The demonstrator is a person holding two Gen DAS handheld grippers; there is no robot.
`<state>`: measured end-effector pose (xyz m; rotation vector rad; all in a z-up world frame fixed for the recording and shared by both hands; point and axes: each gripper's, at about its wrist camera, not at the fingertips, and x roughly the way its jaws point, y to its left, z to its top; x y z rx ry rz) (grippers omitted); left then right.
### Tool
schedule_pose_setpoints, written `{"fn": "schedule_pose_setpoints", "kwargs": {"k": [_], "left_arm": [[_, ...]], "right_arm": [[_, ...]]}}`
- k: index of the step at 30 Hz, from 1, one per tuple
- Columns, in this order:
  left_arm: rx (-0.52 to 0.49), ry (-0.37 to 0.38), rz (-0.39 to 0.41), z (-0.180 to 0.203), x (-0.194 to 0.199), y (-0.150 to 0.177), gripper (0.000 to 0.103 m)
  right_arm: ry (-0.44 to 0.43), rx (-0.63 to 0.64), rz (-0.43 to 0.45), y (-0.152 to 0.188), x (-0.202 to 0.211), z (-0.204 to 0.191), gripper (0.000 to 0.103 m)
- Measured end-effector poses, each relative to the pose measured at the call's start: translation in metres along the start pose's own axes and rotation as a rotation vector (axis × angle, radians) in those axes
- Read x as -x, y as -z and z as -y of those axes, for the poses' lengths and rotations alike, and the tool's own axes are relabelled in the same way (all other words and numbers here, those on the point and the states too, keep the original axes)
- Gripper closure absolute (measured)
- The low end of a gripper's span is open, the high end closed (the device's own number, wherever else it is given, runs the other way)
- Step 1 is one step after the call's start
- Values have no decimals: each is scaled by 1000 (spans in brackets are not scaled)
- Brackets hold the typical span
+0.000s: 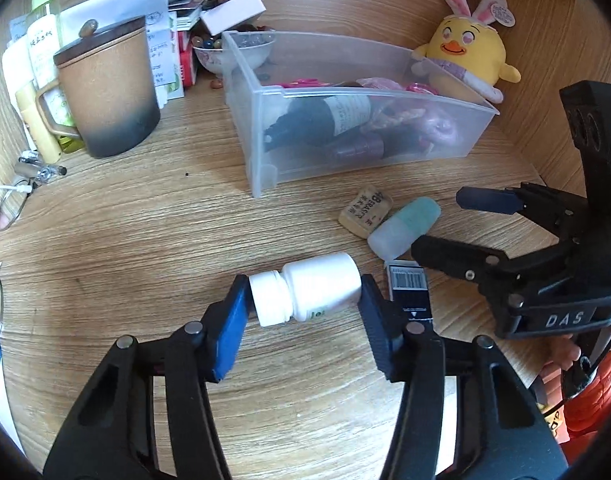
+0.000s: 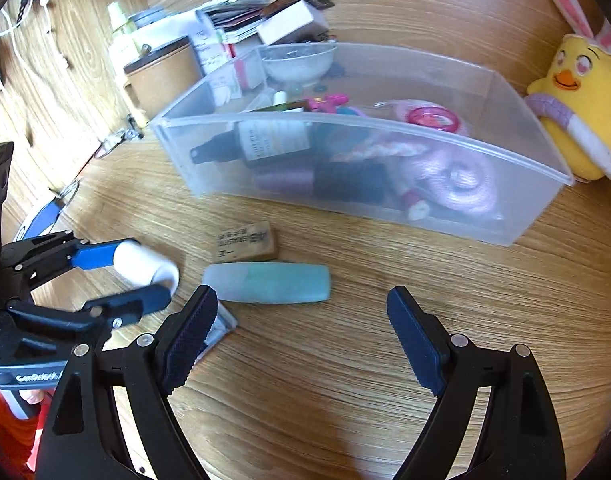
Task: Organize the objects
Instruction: 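Grasp the white pill bottle with the left tool while the right tool grasps the light blue tube, then lower the pill bottle and light blue tube into the clear box, open both tools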
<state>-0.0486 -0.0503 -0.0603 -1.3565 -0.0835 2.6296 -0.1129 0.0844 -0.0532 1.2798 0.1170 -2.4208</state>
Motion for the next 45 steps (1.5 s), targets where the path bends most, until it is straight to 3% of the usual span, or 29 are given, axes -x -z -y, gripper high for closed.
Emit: {"fn": "schedule_pose_setpoints", "kwargs": {"k": [8,11,13,17,35,45], "left_arm": [[40,-22,22,-15,8,5,49],[49,-32,36,-18,11,4,49],[56,-31,45,-19,13,3,49],[62,-27,67,-19,17,-4,49],[-5,-2,224,15,41,-63,49],[2,14,225,18,26,-103,49]], "right_arm": [[47,62,-11,-5,-16,-23,18],[69,93,-10,-6,-19,-27,23],[69,101,-3,-6,-18,-28,31],[59,75,13,-6,-15,-23,32],[88,-75,235,-30,61,34,32],[110,-122,292,-54,71,64,32]]}}
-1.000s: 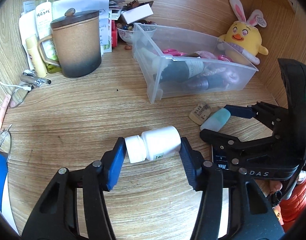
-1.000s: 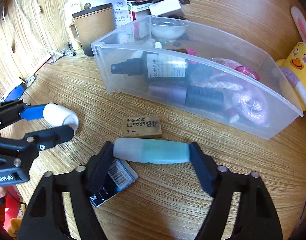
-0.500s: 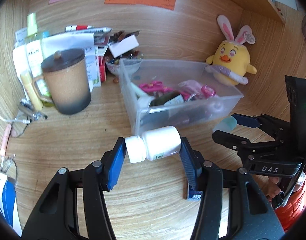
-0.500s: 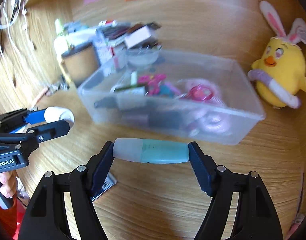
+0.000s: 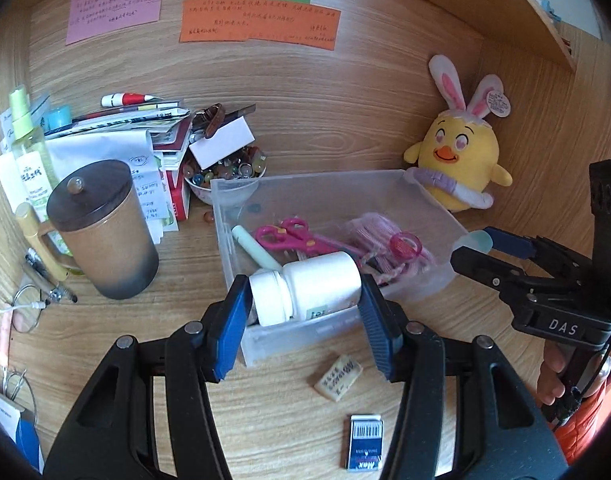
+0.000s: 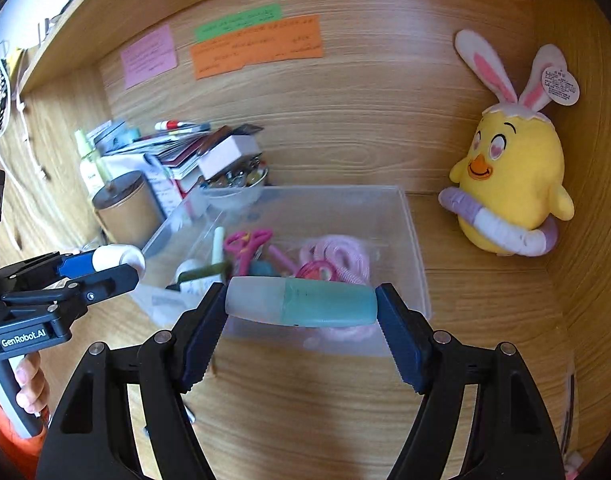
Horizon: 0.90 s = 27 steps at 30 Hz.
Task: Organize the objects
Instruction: 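Lower the pill bottle and light blue tube into the clear box, open both tools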
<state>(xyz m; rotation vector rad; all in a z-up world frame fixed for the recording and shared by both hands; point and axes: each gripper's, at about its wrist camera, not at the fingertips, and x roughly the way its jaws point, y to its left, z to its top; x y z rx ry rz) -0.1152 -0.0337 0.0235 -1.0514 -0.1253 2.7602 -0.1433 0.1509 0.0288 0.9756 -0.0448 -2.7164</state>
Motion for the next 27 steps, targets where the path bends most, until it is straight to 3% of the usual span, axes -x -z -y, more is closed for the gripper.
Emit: {"fn": "schedule_pose_setpoints", "kwargs": {"k": [10,20,27], "left_arm": [[-46,-21,-52,5,-40,-14,49],[-56,-45,-83,5,-58,-15,49],[-67,-42,-35,5,-35,-13,35]], "right_arm": [[-3,-31,-84,-5,-42,14,32],[25,-13,-99,-6,-49,11,30],[1,5,-94,-4,-37,7,23]]}}
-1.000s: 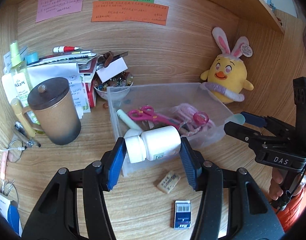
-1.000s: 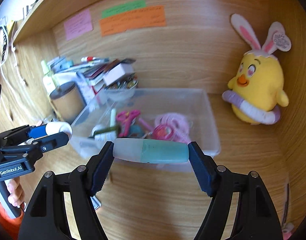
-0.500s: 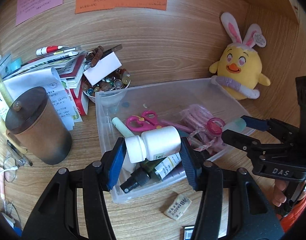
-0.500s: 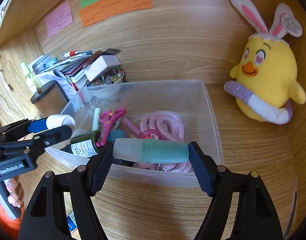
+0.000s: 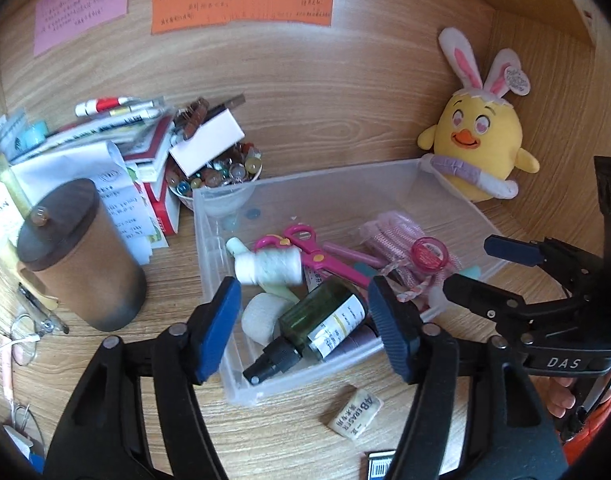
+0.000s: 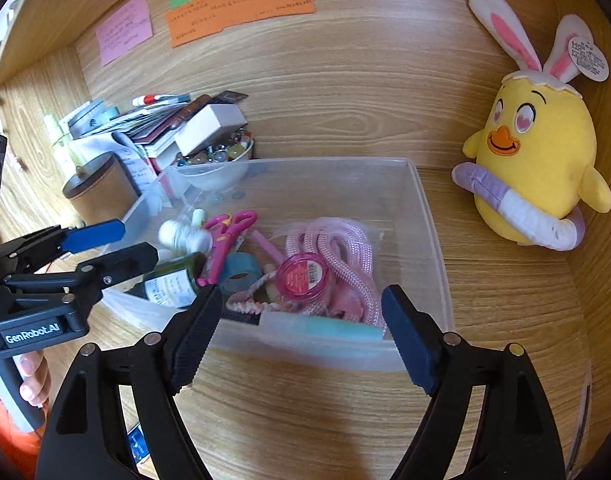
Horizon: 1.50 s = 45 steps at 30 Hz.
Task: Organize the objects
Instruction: 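Lower the pill bottle and light blue tube into the clear box, open both tools, then grasp the blue Max staple box with the left tool while the right tool grasps the tan eraser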
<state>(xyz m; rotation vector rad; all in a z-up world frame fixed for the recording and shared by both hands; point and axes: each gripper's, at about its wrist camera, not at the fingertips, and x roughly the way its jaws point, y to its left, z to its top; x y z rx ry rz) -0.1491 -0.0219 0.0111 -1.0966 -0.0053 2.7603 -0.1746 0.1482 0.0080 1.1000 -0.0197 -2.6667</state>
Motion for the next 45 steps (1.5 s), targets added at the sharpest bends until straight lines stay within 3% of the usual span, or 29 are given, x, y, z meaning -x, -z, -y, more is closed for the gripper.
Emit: {"fn": "schedule_pose_setpoints", "kwargs": {"k": [10,18,27,32,35,37,41,45], "left_arm": [[-23,-8,4,5,32,27,11],[-50,-9,-69,15,33,66,10],[-41,57,-186,26,19,104,10],[-46,65,-207,33,19,117,11],[-62,64,-203,37,21,121,22],[-75,69,-212,39,21,123,37],[-75,65,-203,37,22,126,49],[-57,79,-192,30,25,128,69]], "right_arm": [[-16,38,17,12,28,-8,22],[-12,55,1,27,37,-10,21],[-13,76,-36,45,35,-14,21],[-24,88,-60,50,29,-19,21],[-36,98,-79,52,23,-26,21],[-46,113,-89,53,17,-32,21],[-73,153,-102,55,7,-48,21],[-97,198,-117,57,-5,-65,21]]}}
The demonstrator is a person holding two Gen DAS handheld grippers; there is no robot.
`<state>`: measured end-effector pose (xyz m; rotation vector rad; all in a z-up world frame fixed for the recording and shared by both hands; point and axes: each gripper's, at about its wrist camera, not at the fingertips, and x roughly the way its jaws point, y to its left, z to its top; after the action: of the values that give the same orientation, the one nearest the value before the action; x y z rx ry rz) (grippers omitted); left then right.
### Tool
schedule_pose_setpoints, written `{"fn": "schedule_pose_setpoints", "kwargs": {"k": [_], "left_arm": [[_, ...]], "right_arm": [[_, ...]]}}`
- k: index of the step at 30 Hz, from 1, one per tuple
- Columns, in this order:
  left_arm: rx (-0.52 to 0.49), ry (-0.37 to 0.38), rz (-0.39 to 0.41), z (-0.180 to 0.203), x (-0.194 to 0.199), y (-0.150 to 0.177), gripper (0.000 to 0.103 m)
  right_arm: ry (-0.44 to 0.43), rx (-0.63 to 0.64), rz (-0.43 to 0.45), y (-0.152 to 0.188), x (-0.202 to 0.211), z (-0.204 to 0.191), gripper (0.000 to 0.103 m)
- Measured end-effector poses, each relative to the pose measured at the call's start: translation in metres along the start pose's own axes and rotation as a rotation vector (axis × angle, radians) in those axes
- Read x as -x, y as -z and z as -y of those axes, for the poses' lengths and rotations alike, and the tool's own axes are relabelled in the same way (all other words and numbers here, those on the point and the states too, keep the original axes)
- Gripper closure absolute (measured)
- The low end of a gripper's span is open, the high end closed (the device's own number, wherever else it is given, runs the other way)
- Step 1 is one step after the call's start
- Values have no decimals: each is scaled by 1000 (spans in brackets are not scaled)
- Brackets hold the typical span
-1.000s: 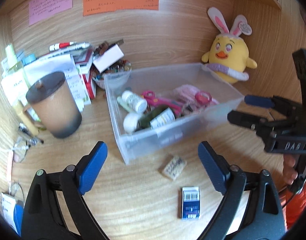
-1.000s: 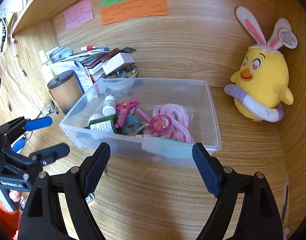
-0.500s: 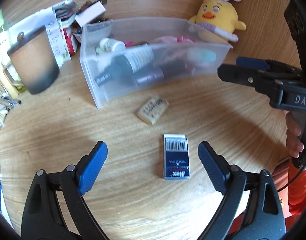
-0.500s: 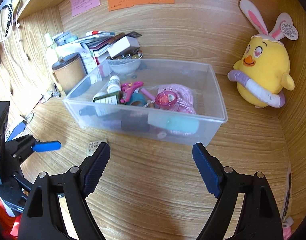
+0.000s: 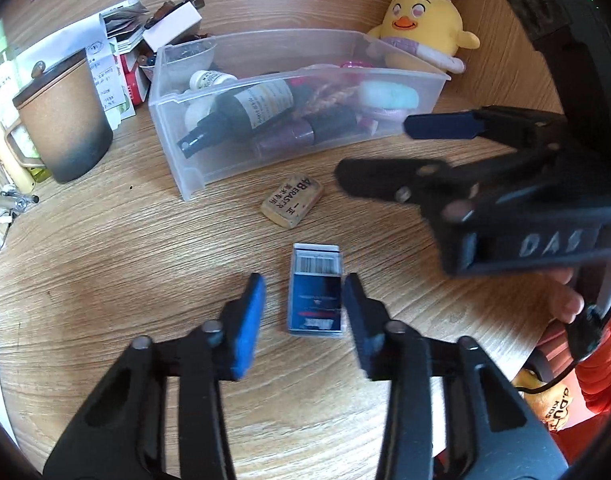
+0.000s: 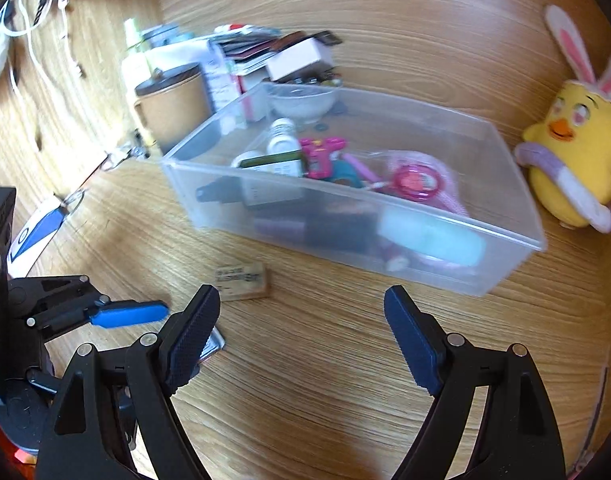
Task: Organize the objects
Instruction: 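Grasp the blue Max staple box with the left tool while the right tool grasps the tan eraser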
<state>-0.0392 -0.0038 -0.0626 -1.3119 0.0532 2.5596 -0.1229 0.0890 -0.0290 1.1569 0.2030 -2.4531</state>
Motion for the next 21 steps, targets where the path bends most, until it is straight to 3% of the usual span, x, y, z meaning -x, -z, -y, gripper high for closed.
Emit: {"fn": "schedule_pose_setpoints", "kwargs": {"k": [5,11,14,21], "left_arm": [[15,9,10,-5,3,4,76],[19,-1,19,-6,6,7,76],[31,-15,22,-11,6,6,76],[63,-30,53,-21,14,0,76]], "right_arm": [[-40,38,-47,-4,-24,-17,25],[-52,70,-105,-6,-47,-28,53],[-33,100,-94,-4,-45,-33,66],[-15,61,-42,-3,-28,-22,66]]}}
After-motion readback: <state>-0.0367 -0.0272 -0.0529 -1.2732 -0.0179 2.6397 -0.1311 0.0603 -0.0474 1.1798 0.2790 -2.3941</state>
